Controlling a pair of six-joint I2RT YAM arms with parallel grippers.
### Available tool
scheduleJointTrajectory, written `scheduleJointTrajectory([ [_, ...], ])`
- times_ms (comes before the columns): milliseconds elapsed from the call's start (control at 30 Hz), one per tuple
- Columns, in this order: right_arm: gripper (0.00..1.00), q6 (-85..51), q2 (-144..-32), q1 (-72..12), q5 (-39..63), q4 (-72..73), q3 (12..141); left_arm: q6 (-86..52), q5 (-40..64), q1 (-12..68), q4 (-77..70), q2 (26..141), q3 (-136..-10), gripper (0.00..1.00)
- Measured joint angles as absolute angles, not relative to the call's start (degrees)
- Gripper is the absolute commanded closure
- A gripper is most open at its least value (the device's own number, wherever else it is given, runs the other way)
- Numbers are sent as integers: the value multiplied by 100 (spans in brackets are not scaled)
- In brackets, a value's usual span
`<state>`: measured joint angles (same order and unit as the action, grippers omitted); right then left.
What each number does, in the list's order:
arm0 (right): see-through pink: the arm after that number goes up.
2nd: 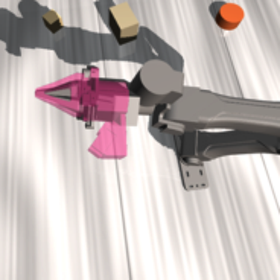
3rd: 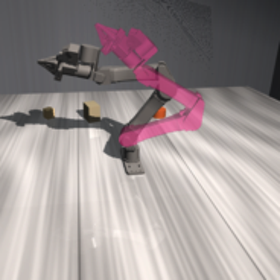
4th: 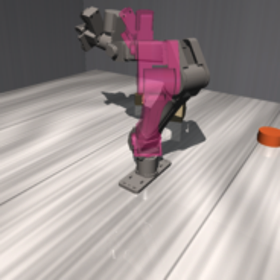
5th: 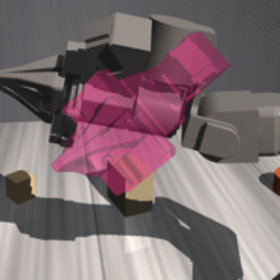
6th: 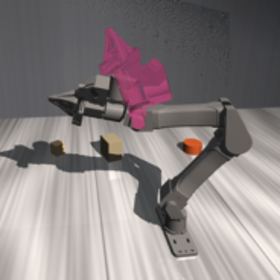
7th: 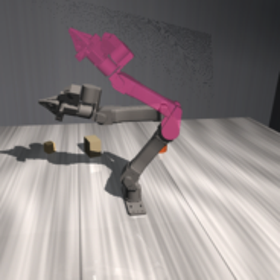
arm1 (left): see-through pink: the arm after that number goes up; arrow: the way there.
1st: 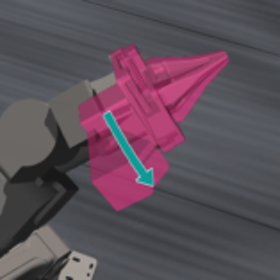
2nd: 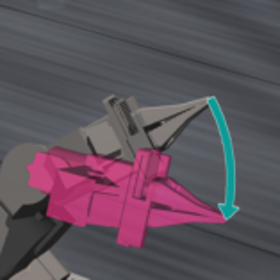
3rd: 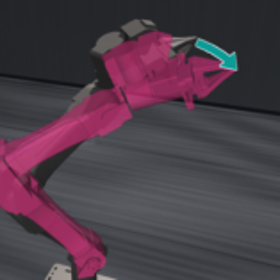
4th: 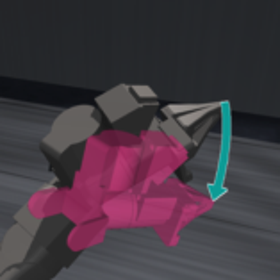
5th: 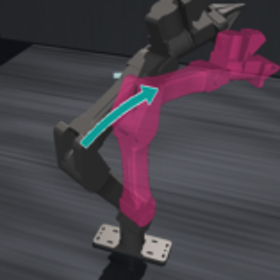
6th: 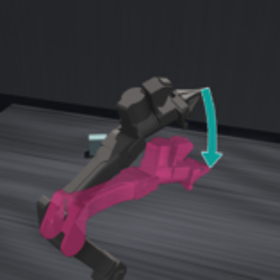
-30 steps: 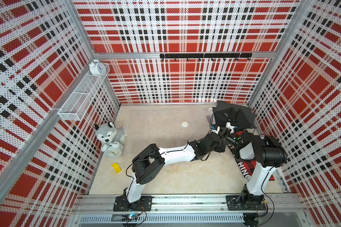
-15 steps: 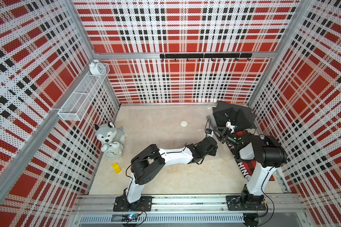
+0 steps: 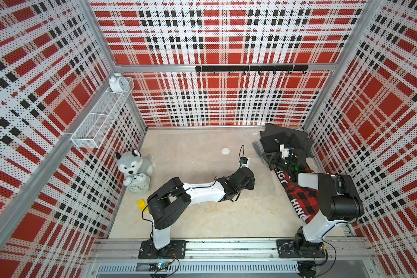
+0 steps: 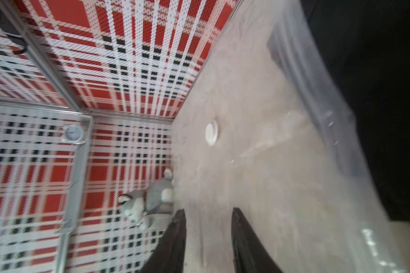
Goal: Place the folded shirt into the vacuum bag
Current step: Open the vacuum bag at the center of the board.
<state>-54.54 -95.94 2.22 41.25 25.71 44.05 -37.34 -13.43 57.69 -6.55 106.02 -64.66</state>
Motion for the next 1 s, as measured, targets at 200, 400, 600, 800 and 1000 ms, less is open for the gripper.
scheduleJointTrajectory([
  [200,84,-4091,-9747,410,3159,657,5275,-3710,-1127,5500,-770,10604,-6431,62],
  [400,86,-3623,-10103,480,2893,-97,5312,-3704,-969,5155,-926,10604,-6012,61],
  [600,86,-3481,-10460,480,2834,-322,5317,-3697,-875,4810,-939,10604,-5527,60],
  [800,80,-3533,-10643,478,3059,-176,5393,-3671,-873,4707,-947,10604,-5408,60],
  [1000,76,-3688,-10862,480,3398,119,5498,-3575,-993,4713,-943,10659,-5371,60],
])
